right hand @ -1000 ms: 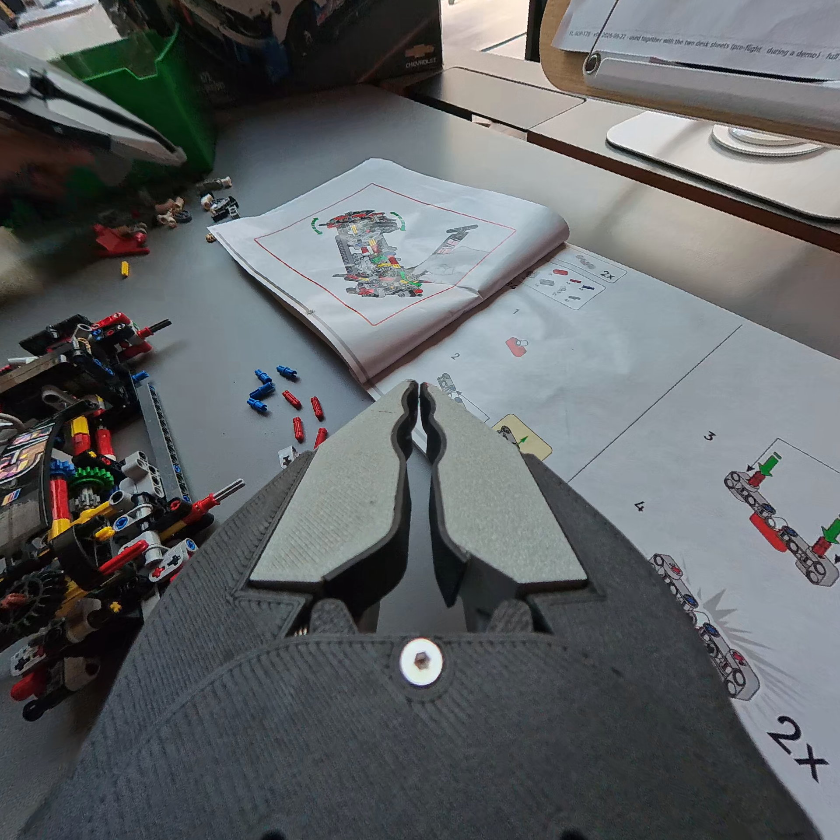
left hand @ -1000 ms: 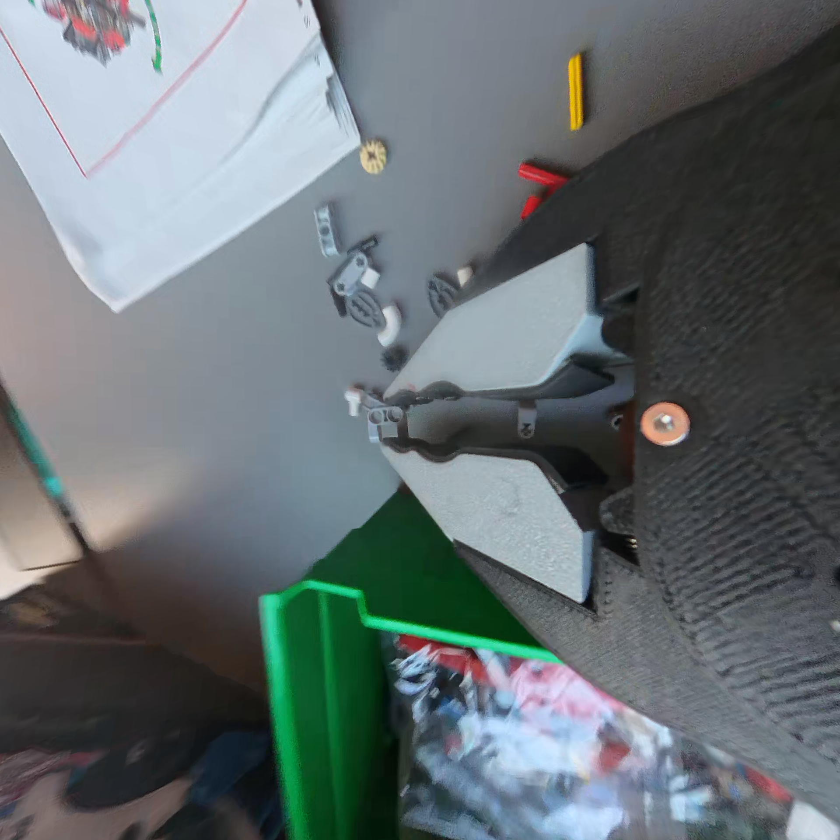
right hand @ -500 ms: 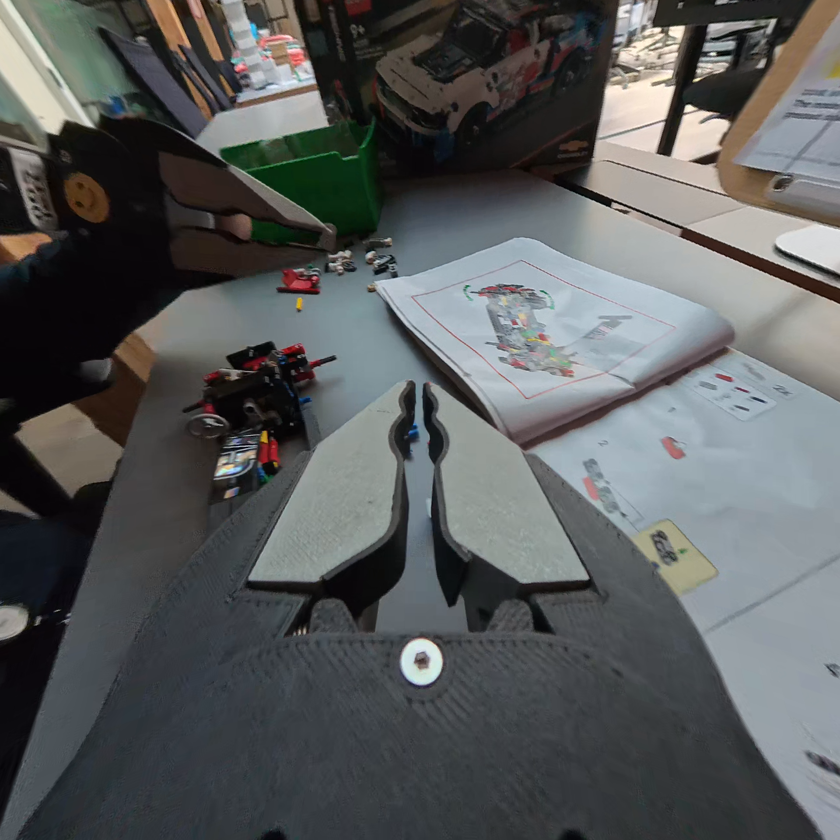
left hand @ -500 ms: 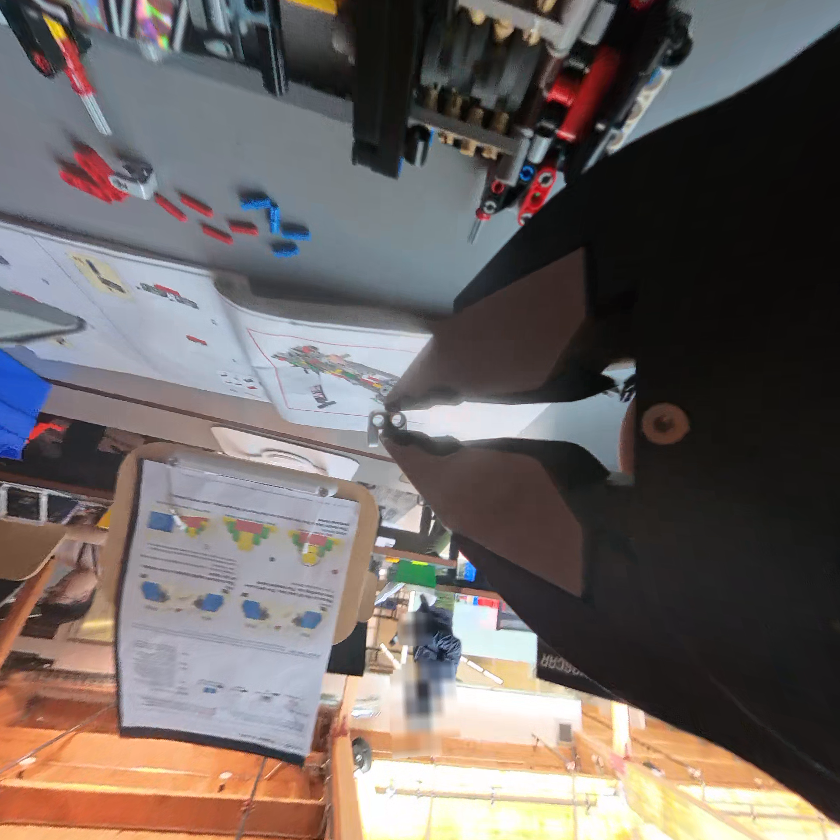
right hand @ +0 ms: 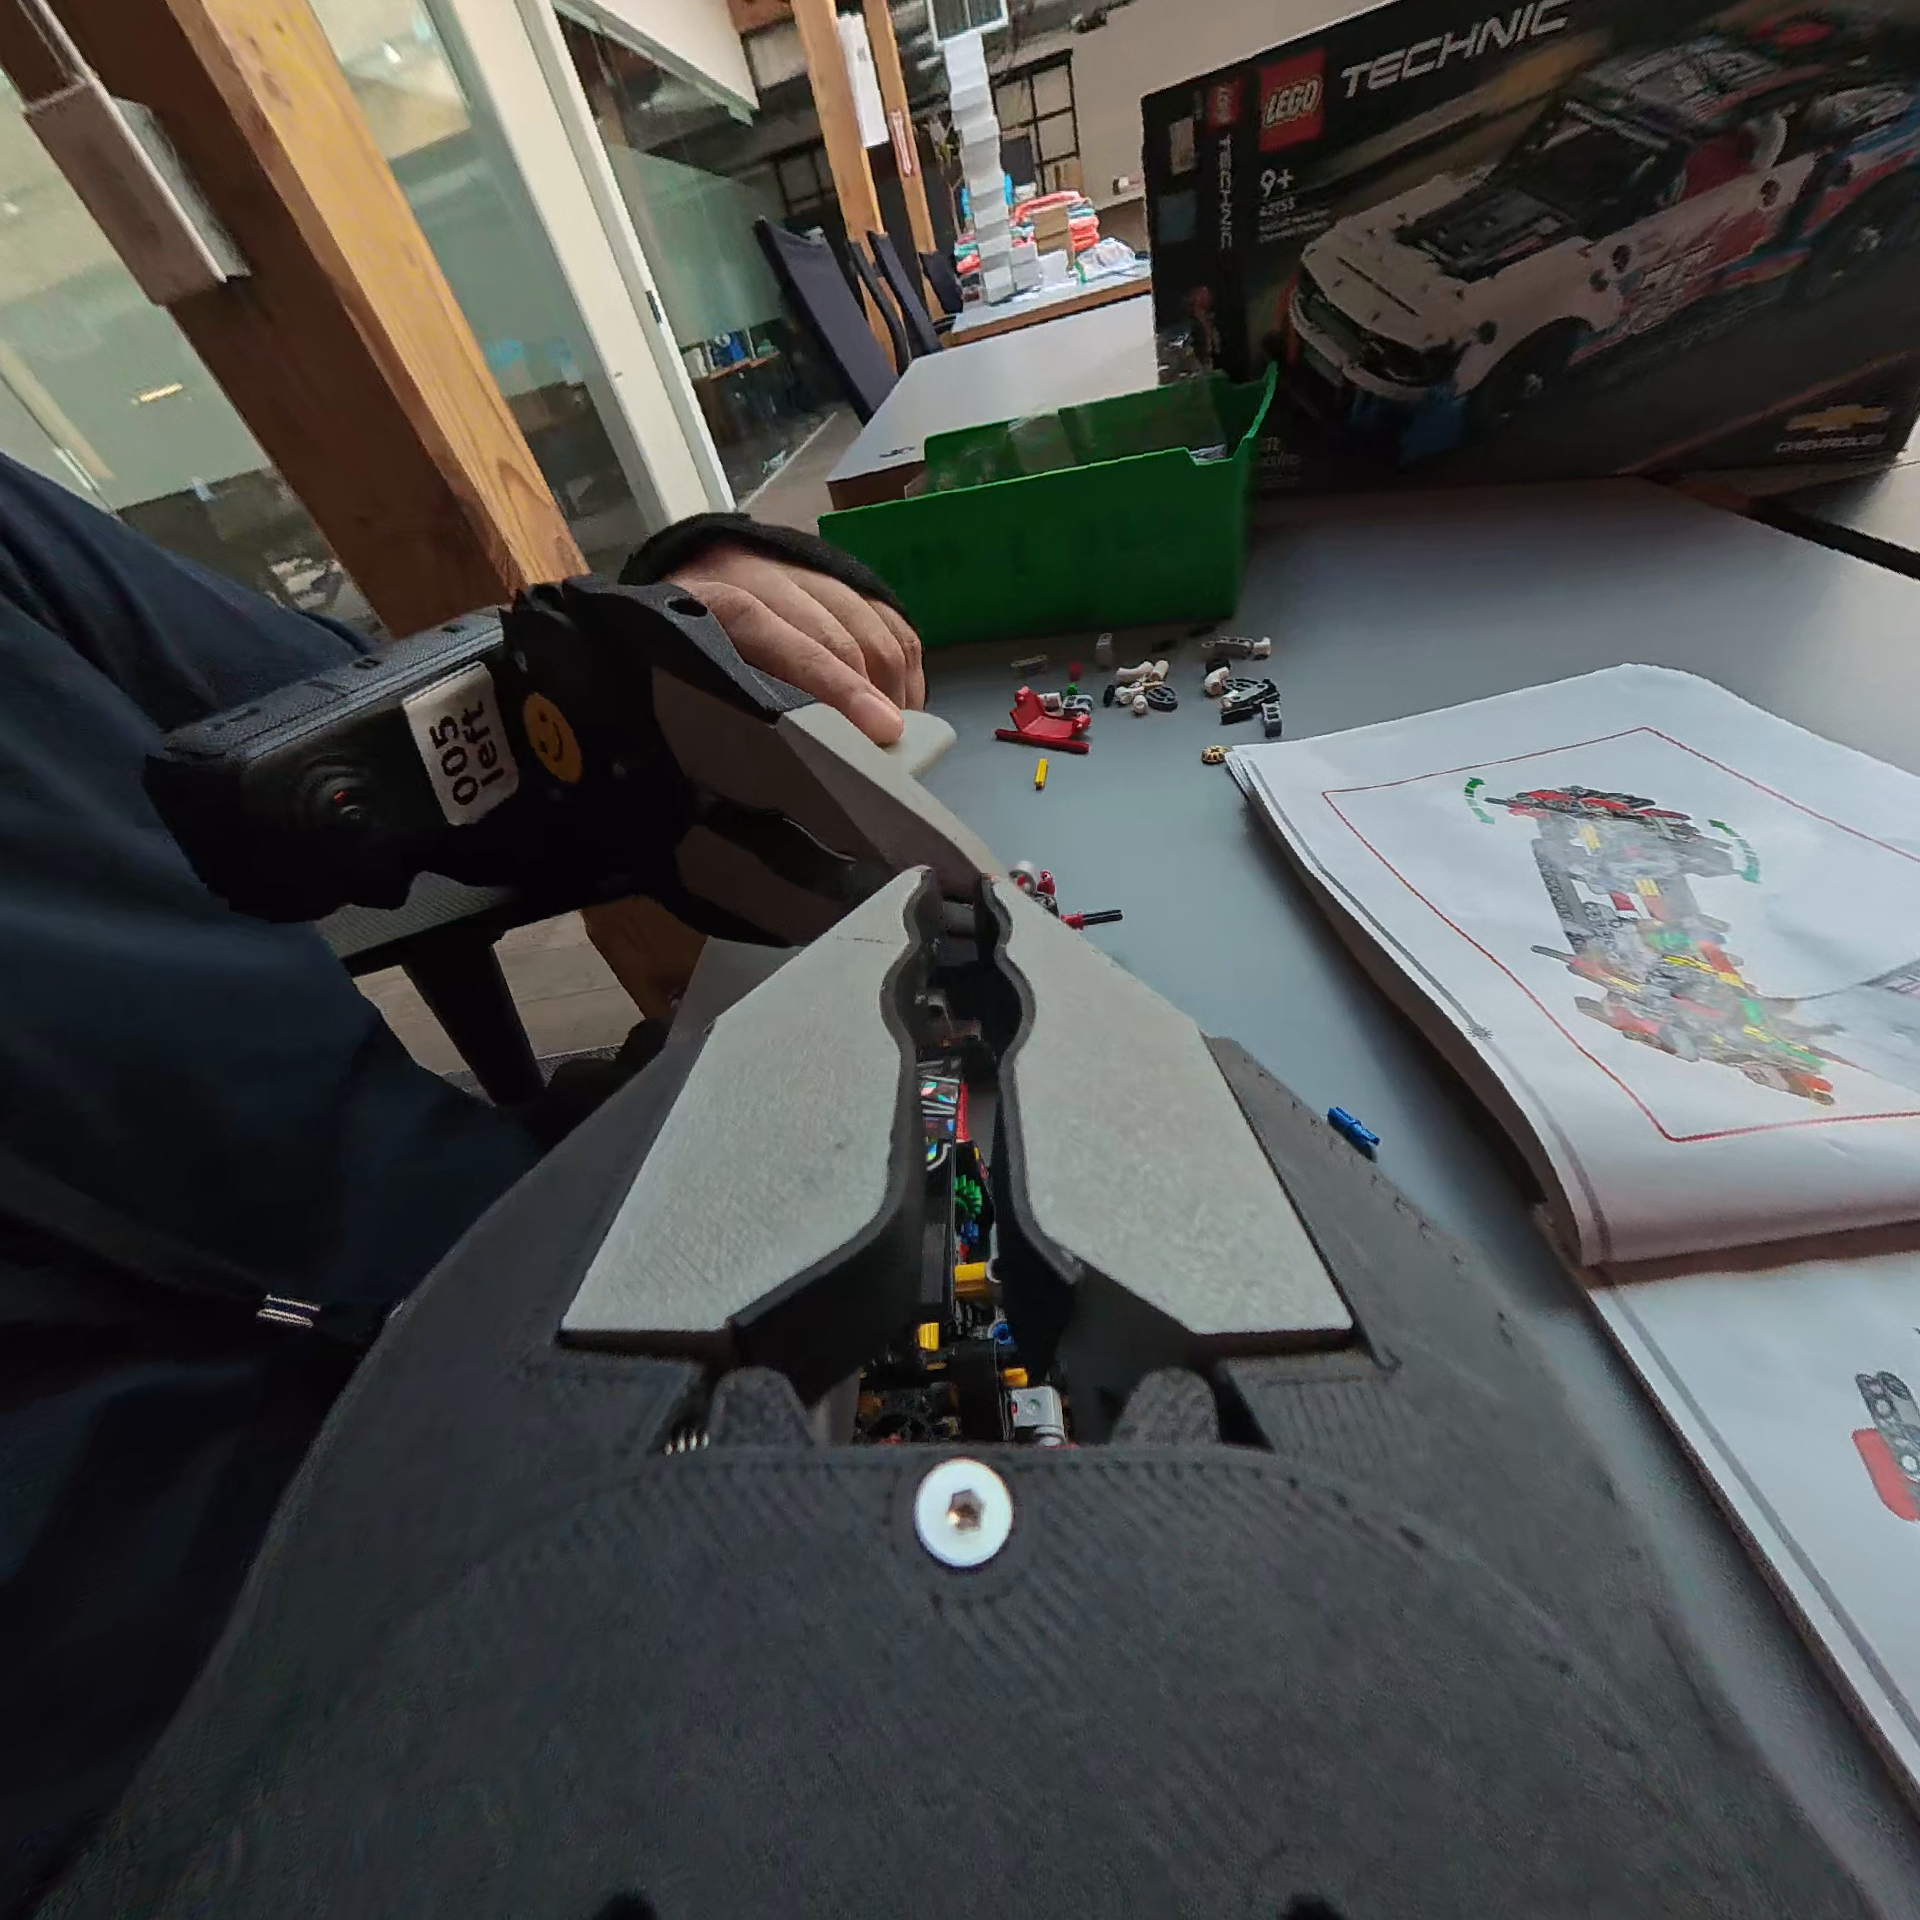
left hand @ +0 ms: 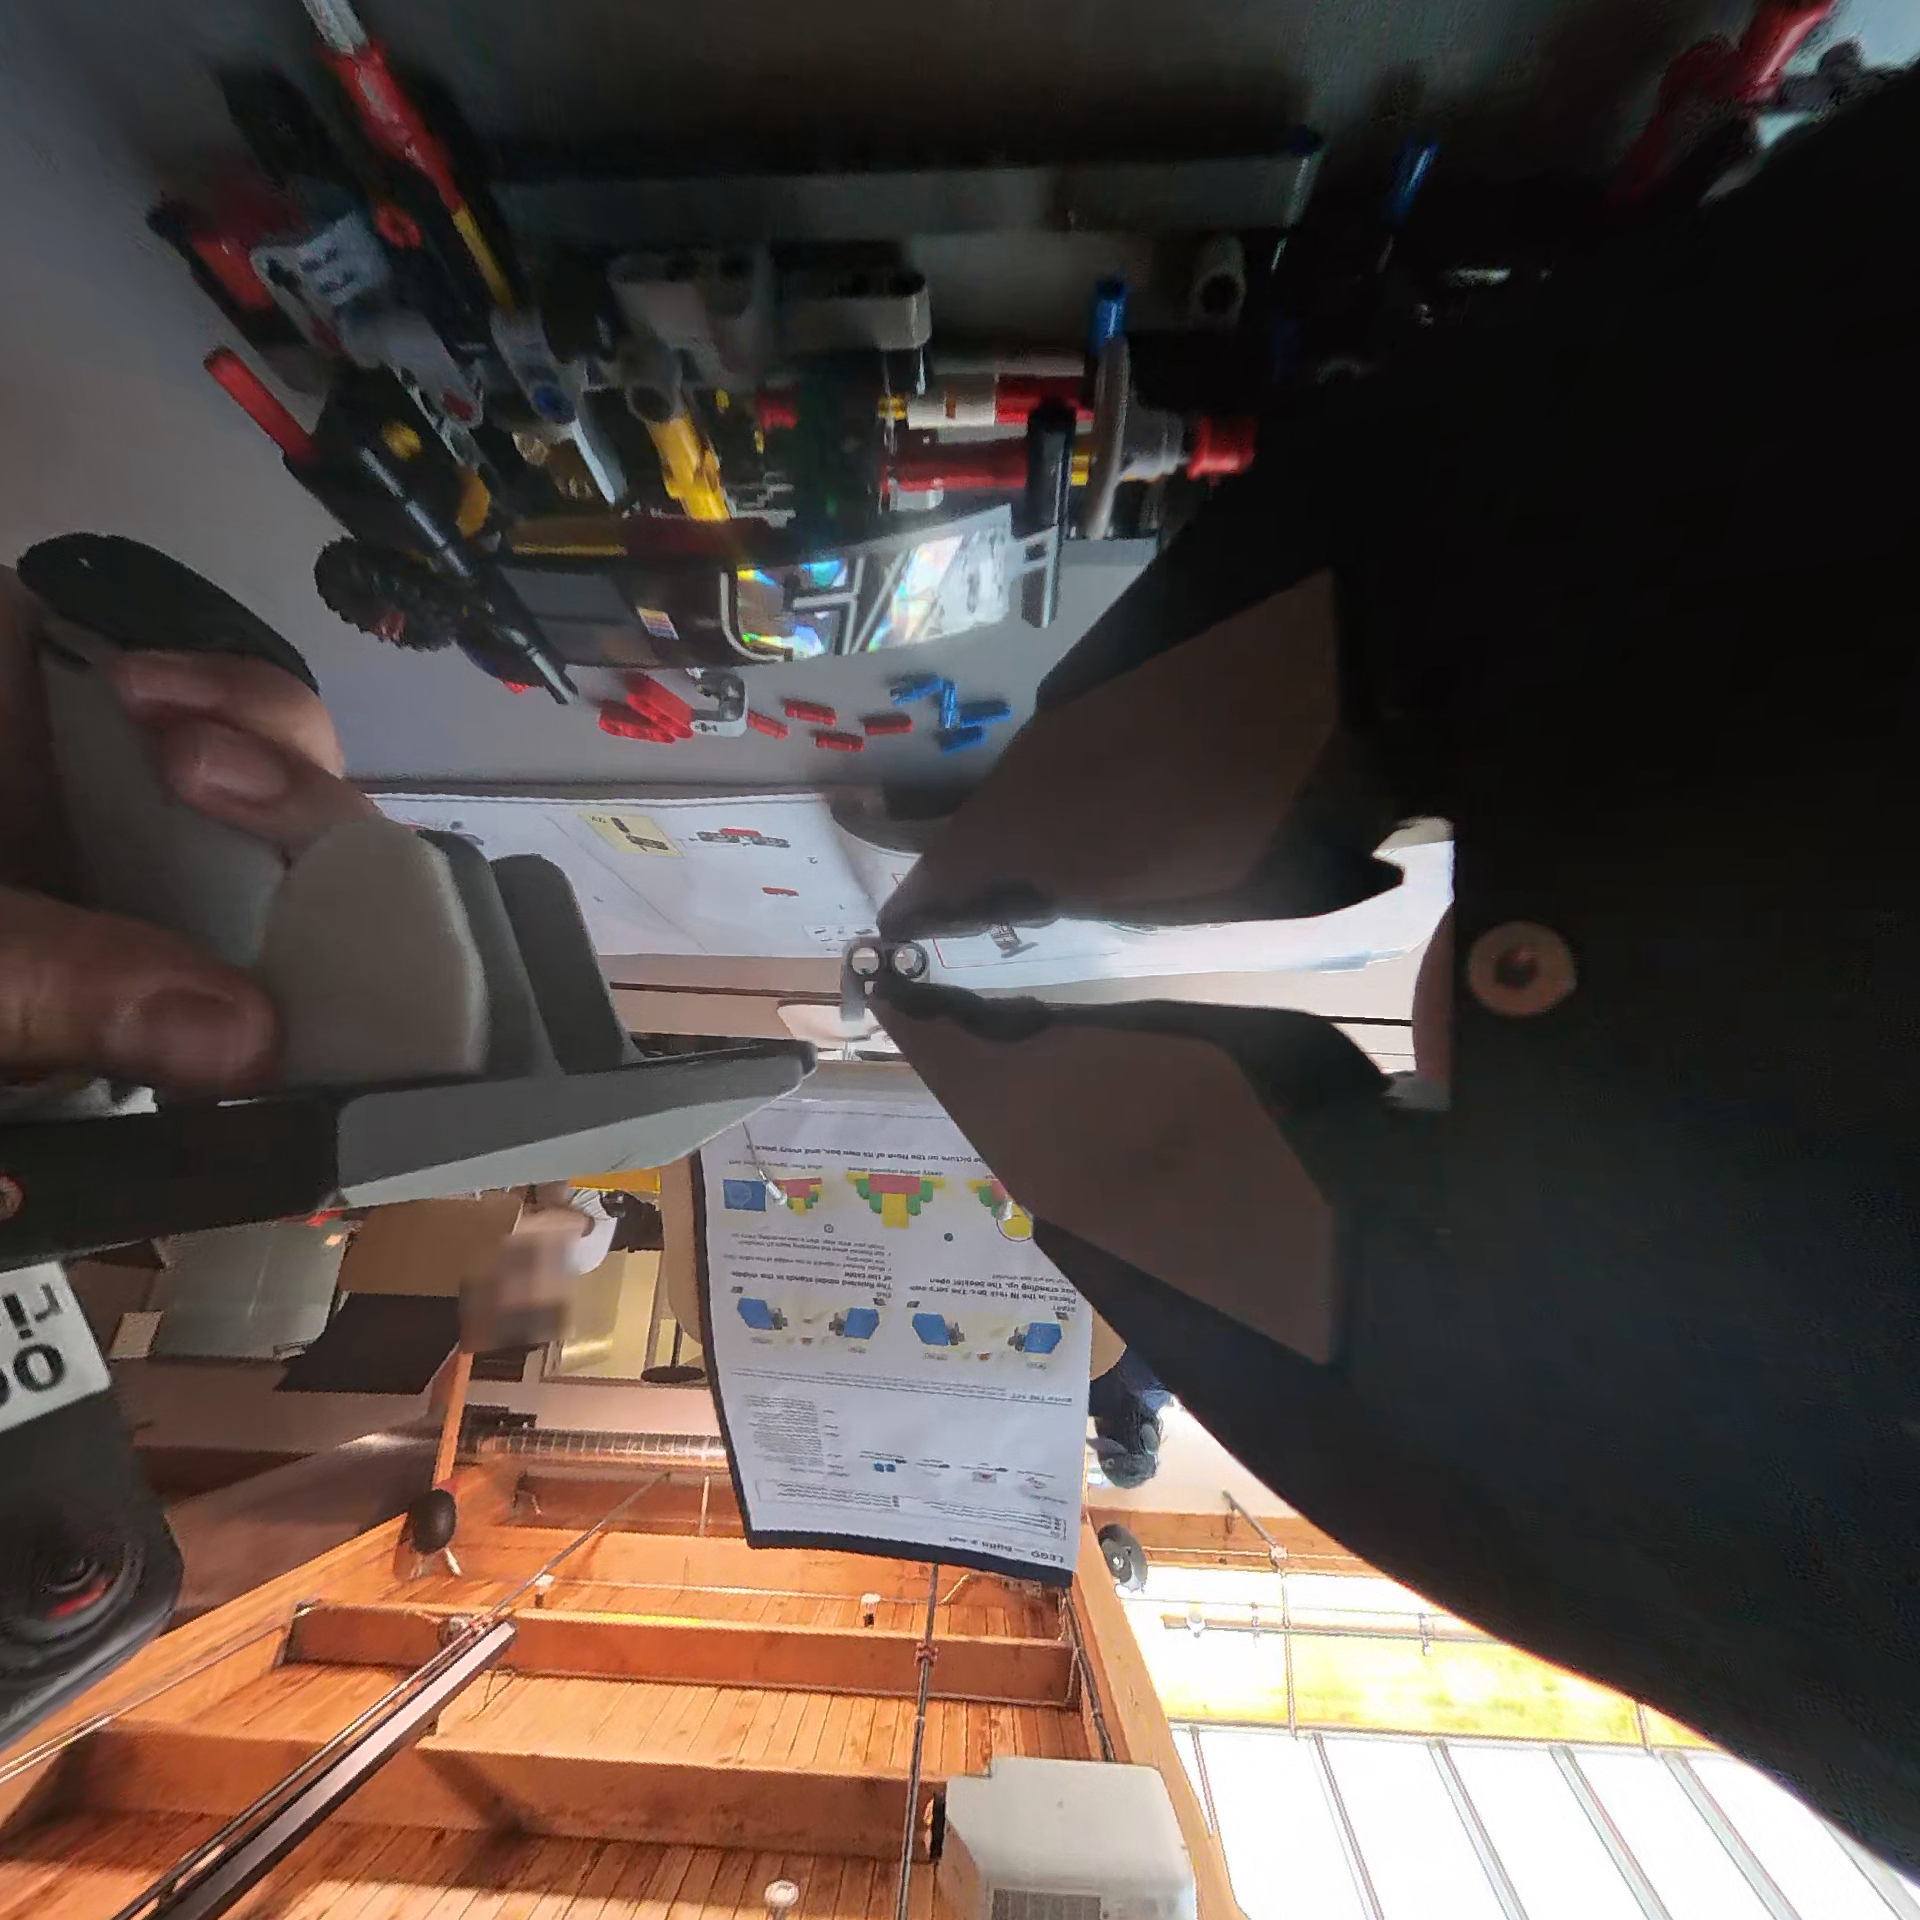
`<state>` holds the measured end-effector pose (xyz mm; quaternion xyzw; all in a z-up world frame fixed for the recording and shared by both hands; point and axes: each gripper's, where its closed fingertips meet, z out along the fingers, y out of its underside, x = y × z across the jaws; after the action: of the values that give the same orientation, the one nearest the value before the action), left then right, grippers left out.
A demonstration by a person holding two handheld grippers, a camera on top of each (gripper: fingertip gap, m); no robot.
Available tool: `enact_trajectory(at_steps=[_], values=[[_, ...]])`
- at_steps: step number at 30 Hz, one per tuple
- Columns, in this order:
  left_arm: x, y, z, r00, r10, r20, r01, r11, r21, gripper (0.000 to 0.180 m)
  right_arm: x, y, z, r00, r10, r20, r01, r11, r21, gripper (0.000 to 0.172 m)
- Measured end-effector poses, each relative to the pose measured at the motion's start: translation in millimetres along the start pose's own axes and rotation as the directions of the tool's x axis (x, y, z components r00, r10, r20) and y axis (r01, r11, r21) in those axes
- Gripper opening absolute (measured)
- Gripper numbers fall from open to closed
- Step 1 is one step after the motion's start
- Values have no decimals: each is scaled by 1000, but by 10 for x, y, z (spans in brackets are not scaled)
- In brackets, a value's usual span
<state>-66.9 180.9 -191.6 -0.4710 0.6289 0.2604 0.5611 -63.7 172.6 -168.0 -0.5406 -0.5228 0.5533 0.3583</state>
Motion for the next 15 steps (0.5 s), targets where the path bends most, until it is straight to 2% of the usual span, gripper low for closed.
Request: enact_trajectory(at_steps=[5, 15], values=[[18, 2, 24, 1000, 6, 3, -6, 1000, -1, 4, 30, 100, 49, 999, -31, -31, 30, 998, -57, 2], [-12, -8, 40, 999, 17, 36, -17, 1000, -1, 4, 31, 118, 54, 1000, -20, -18, 19, 998, -57, 0]])
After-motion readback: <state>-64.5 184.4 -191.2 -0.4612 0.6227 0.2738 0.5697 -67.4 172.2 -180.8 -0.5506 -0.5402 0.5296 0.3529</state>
